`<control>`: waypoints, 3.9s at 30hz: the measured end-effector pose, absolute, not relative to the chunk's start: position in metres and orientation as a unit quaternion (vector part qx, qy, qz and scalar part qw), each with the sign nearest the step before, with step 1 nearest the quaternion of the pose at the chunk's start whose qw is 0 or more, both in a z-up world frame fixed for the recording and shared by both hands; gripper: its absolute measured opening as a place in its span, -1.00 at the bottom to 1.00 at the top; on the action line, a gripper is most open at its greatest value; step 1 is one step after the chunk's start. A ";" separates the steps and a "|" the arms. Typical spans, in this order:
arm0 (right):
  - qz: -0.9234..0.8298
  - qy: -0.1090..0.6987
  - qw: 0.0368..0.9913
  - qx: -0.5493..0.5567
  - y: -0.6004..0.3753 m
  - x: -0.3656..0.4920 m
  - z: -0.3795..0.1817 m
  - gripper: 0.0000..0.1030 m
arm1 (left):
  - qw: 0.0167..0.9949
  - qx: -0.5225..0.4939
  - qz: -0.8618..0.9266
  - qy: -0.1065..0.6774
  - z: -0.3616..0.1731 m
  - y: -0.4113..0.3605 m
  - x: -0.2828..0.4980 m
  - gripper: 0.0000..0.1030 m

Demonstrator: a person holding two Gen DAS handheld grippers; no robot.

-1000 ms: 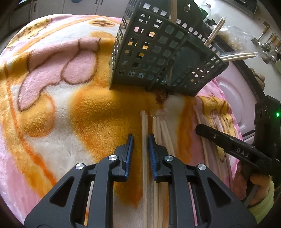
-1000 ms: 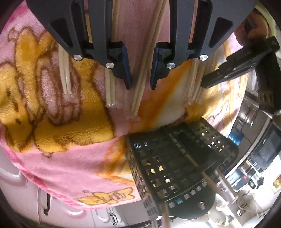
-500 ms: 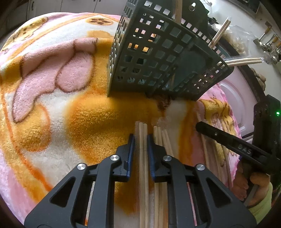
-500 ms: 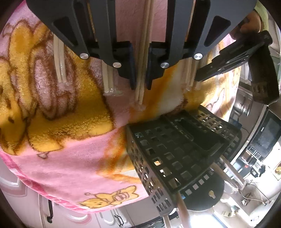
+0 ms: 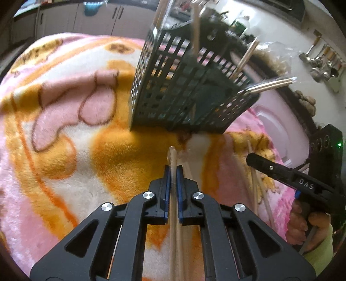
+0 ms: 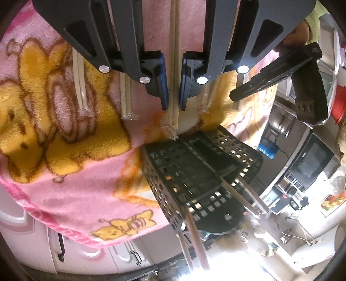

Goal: Organize utensils
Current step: 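Lift the left gripper's chopstick over the caddy while the right gripper carries its chopstick there, then lower the left gripper's chopstick into the caddy while the right gripper lowers its chopstick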

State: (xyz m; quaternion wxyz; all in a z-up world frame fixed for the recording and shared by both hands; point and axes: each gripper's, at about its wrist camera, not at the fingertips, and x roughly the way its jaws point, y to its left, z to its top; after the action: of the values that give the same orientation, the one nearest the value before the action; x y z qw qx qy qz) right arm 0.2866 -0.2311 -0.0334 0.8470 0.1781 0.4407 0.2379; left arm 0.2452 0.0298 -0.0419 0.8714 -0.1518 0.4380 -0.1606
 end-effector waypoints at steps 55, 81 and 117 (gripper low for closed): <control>0.252 0.159 0.950 0.091 -0.205 0.265 0.115 -0.79 | 0.961 -0.107 -0.163 0.196 0.145 0.039 0.253 -0.98; 0.232 0.083 0.964 0.098 -0.177 0.332 0.143 -0.79 | 0.974 -0.118 -0.121 0.154 0.154 0.065 0.302 -0.98; 0.177 0.085 0.977 0.088 -0.153 0.392 0.069 -0.79 | 0.966 -0.116 -0.115 0.199 0.085 0.060 0.330 -0.98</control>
State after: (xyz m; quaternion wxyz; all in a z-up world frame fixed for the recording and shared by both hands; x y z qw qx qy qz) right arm 0.3917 -0.1526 0.0687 0.9767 0.0879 0.0850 0.1766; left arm 0.3298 0.0595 0.0848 0.9663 -0.1157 0.1992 -0.1152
